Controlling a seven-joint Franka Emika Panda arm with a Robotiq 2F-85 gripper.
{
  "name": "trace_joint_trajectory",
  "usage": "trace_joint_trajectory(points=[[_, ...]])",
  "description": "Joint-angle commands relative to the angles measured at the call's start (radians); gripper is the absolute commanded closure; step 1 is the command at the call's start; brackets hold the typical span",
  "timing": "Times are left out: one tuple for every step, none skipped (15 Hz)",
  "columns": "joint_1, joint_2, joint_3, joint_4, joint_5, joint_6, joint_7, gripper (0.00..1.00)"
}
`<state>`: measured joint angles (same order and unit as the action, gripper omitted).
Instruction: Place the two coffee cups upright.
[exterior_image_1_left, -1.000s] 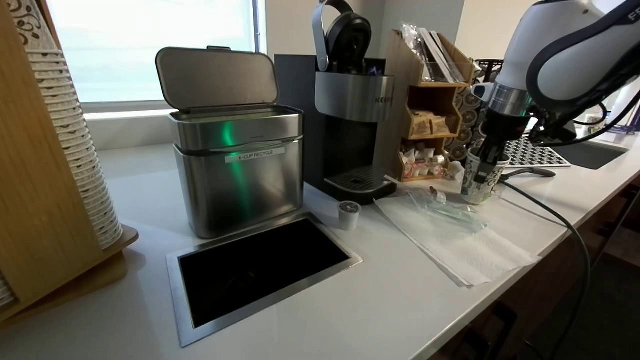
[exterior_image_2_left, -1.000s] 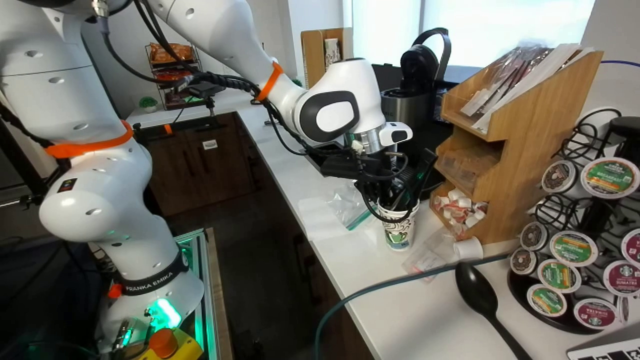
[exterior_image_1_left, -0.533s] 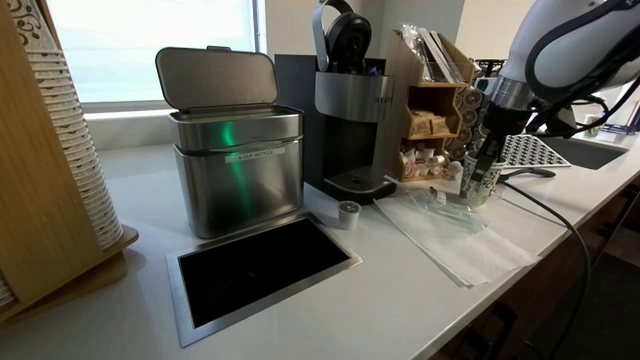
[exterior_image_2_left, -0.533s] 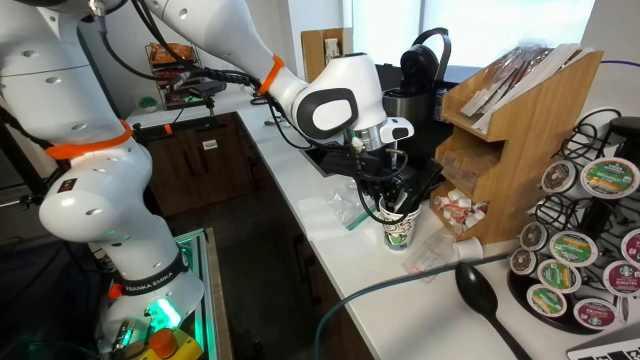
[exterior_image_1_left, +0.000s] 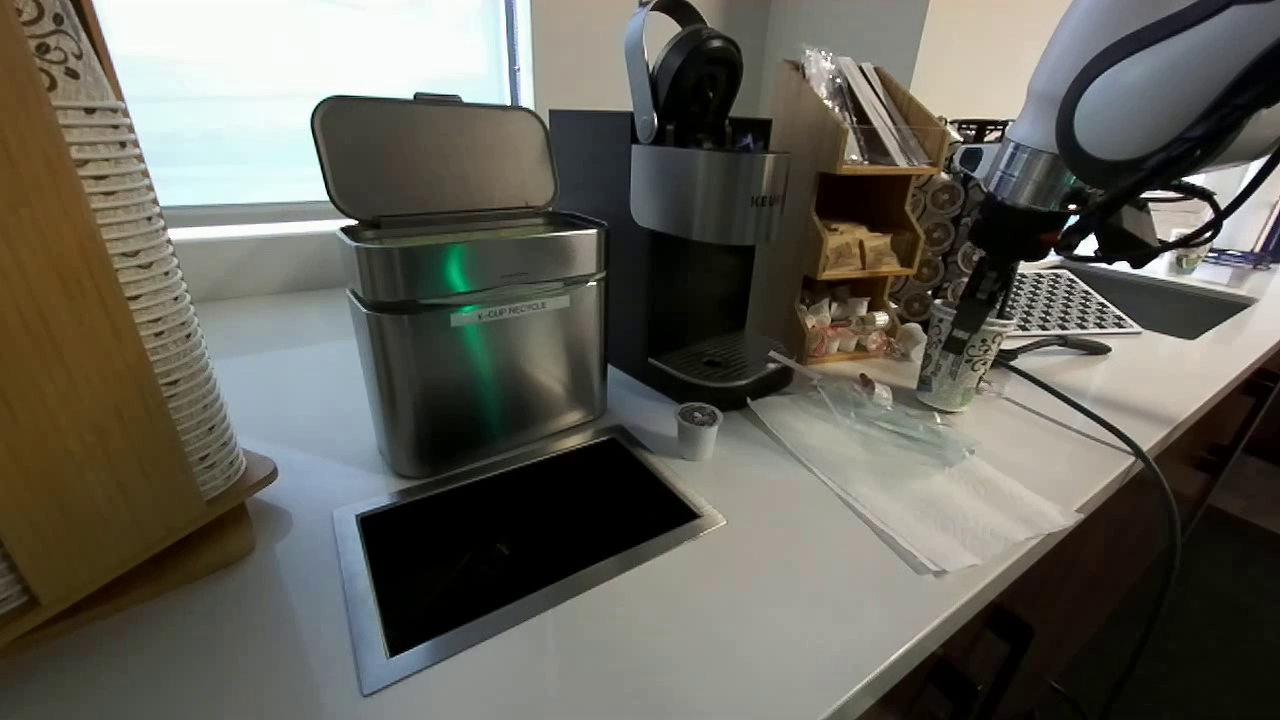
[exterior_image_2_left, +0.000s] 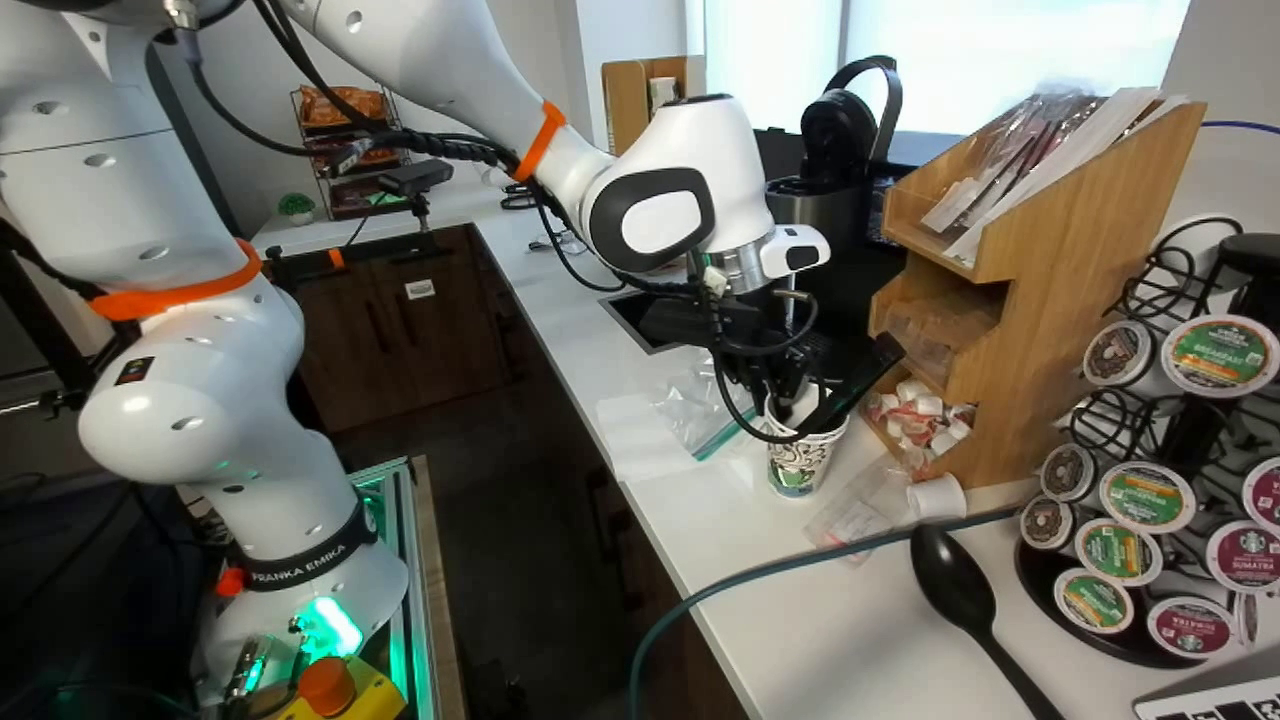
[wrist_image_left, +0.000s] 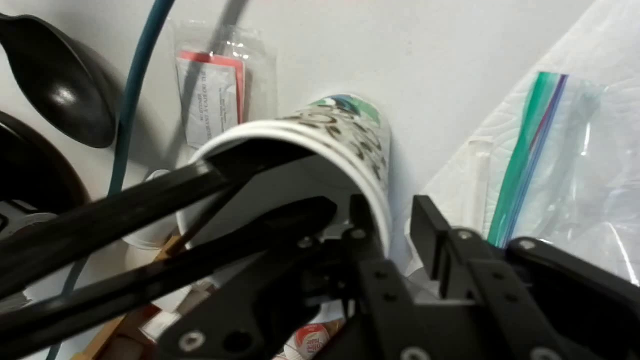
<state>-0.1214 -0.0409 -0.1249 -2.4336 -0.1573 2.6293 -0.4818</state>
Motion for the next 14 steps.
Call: trace_joint_trajectory(points=[[0.003, -0.026, -0.004, -0.010, 0.001, -0.014, -0.011, 0.40], [0.003, -0.032, -0.004, -0.011, -0.003, -0.015, -0.008, 0.31], [0.003, -0.038, -0.004, -0.011, -0.009, -0.019, -0.006, 0.24], [0.003, -0.043, -0.003, -0.011, -0.014, -0.019, -0.005, 0.16], [0.006, -0.045, -0.002, -0.011, -0.010, -0.016, -0.011, 0.09], [0.008, -0.044, -0.002, -0.008, -0.007, -0.023, -0.021, 0.52], [0.014, -0.039, -0.001, -0.009, 0.014, -0.021, -0.041, 0.46], [0.019, -0.031, -0.001, -0.008, 0.032, -0.022, -0.061, 0.46], [0.022, -0.027, 0.000, -0.009, 0.039, -0.021, -0.070, 0.52], [0.024, -0.022, 0.000, -0.012, 0.046, -0.023, -0.079, 0.60], [0.027, -0.020, 0.000, -0.012, 0.054, -0.025, -0.088, 0.68], [0.026, -0.018, 0.000, -0.013, 0.050, -0.028, -0.087, 0.77], [0.026, -0.018, 0.000, -0.016, 0.050, -0.026, -0.088, 0.84], [0.025, -0.020, 0.000, -0.019, 0.042, -0.024, -0.081, 0.92]])
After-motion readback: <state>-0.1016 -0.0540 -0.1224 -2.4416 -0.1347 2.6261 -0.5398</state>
